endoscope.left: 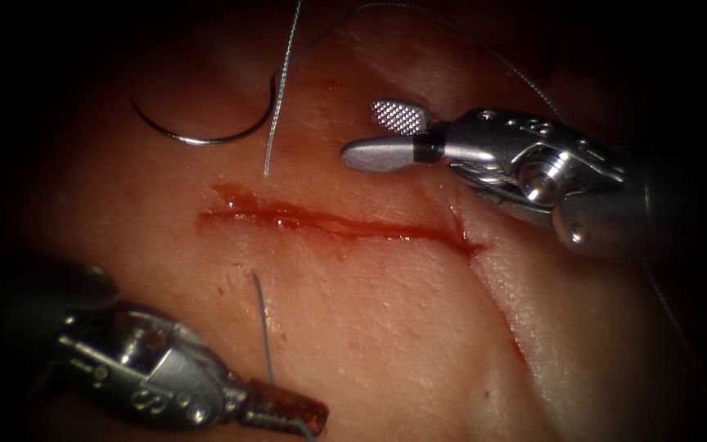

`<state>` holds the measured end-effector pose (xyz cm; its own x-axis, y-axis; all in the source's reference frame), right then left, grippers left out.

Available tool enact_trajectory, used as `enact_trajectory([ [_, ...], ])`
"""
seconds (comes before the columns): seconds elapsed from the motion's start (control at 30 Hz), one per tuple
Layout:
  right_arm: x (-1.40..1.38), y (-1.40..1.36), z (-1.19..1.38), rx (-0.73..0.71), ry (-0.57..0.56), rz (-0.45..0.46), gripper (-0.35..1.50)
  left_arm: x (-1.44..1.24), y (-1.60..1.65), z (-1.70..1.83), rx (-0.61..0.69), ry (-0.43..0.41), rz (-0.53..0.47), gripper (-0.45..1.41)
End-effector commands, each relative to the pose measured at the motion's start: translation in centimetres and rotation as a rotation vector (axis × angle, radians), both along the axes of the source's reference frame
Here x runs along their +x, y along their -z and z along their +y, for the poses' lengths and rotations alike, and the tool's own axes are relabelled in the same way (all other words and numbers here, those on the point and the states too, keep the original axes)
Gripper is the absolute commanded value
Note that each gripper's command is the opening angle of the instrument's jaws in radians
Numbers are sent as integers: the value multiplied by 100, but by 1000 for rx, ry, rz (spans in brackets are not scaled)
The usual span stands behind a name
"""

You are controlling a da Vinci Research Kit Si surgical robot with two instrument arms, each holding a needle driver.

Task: Wound Closure

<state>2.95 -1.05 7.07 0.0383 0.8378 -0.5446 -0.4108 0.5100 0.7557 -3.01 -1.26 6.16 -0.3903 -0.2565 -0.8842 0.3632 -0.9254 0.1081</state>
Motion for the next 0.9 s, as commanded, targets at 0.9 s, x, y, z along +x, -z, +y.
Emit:
enact_trajectory([
  [0.9,77,32,-36,-763,540,110,77,61,-11,85,96,247,-343,-45],
])
